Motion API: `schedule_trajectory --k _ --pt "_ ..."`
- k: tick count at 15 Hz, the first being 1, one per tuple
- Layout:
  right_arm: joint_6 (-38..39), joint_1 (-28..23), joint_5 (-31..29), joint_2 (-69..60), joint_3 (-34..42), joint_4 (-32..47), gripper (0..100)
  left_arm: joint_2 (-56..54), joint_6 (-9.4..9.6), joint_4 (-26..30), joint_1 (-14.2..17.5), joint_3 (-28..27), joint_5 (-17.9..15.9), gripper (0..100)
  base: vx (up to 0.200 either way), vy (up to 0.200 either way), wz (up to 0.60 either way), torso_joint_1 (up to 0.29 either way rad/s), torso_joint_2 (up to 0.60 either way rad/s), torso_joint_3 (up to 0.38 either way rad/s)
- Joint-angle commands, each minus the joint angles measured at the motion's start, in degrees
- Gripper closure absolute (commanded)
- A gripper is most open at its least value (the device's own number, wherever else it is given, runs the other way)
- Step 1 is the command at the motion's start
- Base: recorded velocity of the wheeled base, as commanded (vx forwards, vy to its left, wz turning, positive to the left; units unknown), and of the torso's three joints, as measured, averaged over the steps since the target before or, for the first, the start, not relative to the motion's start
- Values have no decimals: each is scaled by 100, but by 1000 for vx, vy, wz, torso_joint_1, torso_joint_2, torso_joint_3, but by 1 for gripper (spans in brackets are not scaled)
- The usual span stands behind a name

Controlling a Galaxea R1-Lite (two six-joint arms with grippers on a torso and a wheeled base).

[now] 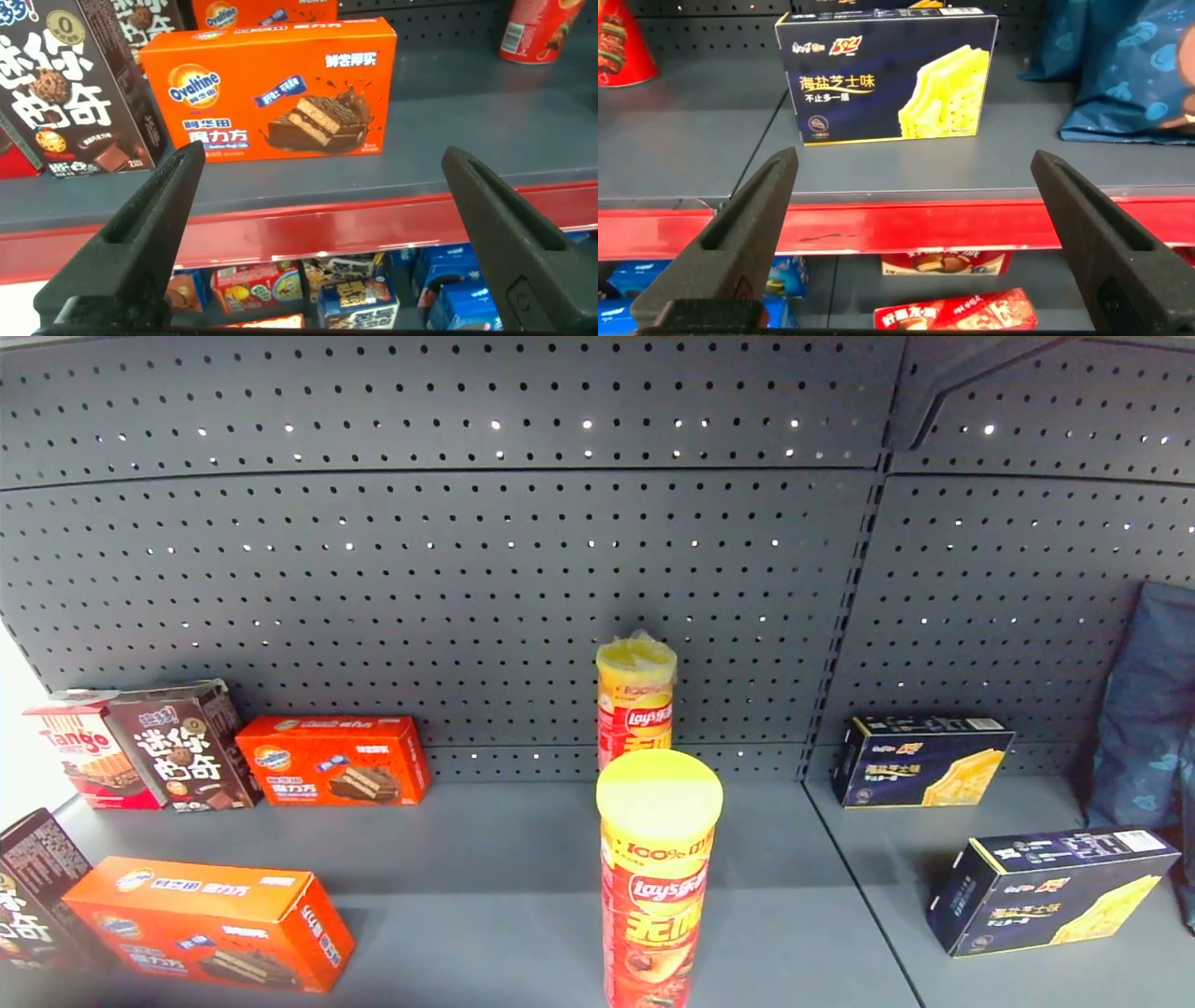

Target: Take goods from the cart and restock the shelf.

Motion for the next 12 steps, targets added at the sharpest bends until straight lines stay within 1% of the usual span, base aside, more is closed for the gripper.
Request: schedule_trajectory --k 1,2,12 --pt "-1 0 -1 8 1 2 0 -2 0 8 1 0 3 0 -200 0 0 2 7 -2" --pt "-1 0 -1 8 1 2 0 -2 0 0 1 0 3 0 -200 0 0 7 -7 7" --pt "-1 0 -1 8 1 2 0 -2 0 0 1 0 3 0 0 0 0 0 0 0"
